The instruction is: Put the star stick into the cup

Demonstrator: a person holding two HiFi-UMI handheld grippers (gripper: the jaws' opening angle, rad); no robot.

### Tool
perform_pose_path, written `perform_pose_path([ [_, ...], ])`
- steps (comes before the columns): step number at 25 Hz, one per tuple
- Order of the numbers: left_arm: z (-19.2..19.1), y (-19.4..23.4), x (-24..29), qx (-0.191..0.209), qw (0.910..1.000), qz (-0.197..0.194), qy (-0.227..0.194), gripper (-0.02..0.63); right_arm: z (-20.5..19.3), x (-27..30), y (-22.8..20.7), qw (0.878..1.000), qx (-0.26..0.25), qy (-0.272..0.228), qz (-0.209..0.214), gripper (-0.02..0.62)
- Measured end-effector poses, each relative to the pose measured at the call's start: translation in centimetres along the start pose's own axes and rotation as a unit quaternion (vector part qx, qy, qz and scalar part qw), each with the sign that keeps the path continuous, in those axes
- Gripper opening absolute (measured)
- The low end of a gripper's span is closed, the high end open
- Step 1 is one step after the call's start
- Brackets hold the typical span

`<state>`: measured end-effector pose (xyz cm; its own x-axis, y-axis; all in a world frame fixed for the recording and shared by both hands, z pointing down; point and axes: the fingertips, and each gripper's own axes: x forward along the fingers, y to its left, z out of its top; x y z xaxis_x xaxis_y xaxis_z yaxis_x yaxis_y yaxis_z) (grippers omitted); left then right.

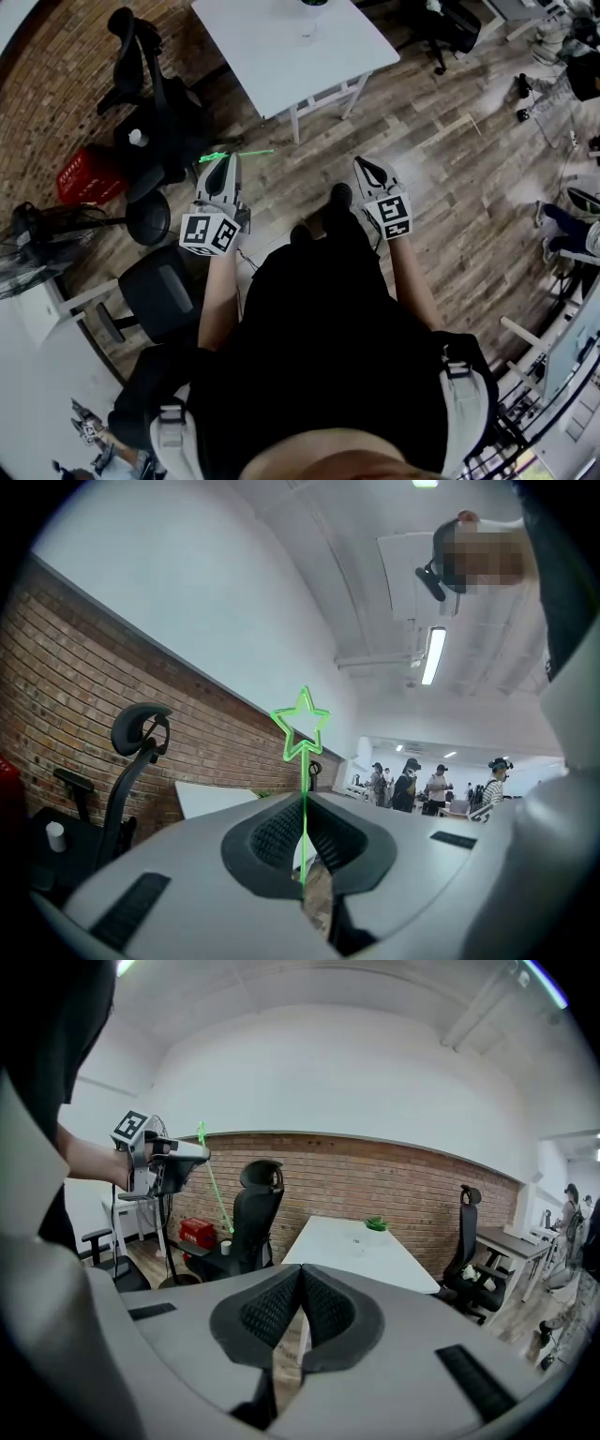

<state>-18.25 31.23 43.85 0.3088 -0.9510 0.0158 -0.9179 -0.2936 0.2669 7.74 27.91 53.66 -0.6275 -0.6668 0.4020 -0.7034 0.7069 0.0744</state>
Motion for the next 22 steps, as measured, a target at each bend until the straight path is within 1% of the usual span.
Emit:
perform_pose_path([
  [9,0.7,0.8,5.0,-0.001,1.0,0.009,0.002,0.023,2.0,3.2,-4.6,1.0,0.002,-0.004,0.005,-0.002],
  [22,1.1,0.8,10.7,-0.003,0.9996,0.028,-0.003,0.023,3.0,6.4,-10.6,1.0,-0.007,-0.001,0.016,-0.002],
])
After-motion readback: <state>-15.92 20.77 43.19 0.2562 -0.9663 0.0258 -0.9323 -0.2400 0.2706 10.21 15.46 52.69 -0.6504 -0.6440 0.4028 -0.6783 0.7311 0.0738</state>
